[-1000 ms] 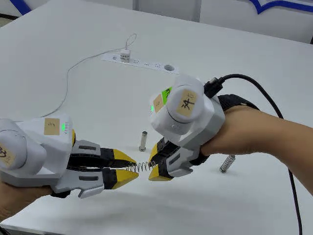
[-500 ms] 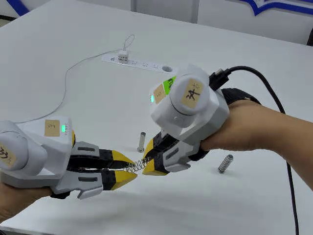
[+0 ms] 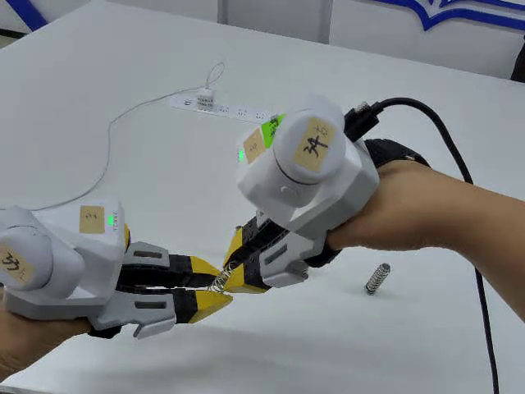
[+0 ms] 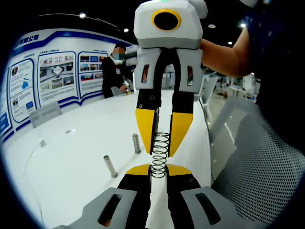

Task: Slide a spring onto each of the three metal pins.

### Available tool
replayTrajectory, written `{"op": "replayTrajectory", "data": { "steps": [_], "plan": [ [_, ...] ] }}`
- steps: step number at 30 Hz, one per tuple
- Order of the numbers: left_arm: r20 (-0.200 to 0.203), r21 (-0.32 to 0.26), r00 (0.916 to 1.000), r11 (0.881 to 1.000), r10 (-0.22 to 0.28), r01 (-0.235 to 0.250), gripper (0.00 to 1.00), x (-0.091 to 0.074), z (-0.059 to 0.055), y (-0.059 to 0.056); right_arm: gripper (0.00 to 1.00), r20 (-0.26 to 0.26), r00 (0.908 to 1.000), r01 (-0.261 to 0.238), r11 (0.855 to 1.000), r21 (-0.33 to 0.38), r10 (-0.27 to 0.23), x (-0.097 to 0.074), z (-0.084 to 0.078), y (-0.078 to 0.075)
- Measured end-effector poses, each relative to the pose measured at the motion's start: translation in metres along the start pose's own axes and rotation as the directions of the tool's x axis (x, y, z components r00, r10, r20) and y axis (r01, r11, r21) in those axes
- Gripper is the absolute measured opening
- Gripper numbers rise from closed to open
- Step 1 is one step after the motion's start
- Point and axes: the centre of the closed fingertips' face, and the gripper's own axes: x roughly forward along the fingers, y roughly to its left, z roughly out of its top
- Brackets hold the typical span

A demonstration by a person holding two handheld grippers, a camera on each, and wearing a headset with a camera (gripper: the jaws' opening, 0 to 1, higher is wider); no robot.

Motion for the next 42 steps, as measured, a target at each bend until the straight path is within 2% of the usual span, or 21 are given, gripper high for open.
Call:
{"op": "replayTrajectory", "data": {
  "steps": [8,15,22,34,42],
  "plan": [
    [0.000,-0.005,0.9999,1.000,0.014,-0.014,0.12,0.001,-0.001,0.002,0.12,-0.015,0.9999,0.005,1.000,-0.010,-0.005,0.000,-0.001,-0.002],
    [-0.013,-0.024,0.9994,0.999,0.033,-0.033,0.20,-0.001,-0.008,0.004,0.12,-0.032,0.9995,0.007,1.000,-0.011,-0.008,0.001,-0.006,-0.005],
    [-0.006,-0.041,0.9974,0.997,0.072,-0.073,0.25,-0.009,-0.008,0.013,0.12,-0.045,0.9989,0.015,1.000,-0.009,-0.015,-0.001,-0.009,-0.011],
    [-0.002,-0.075,0.9941,0.991,0.108,-0.108,0.34,-0.017,-0.011,0.018,0.12,-0.069,0.9964,0.051,0.999,0.016,-0.050,-0.009,-0.019,-0.030],
    [0.006,-0.081,0.9940,0.991,0.110,-0.109,0.37,-0.018,-0.010,0.017,0.12,-0.102,0.9916,0.083,0.996,0.039,-0.079,-0.011,-0.032,-0.051]
  ]
}}
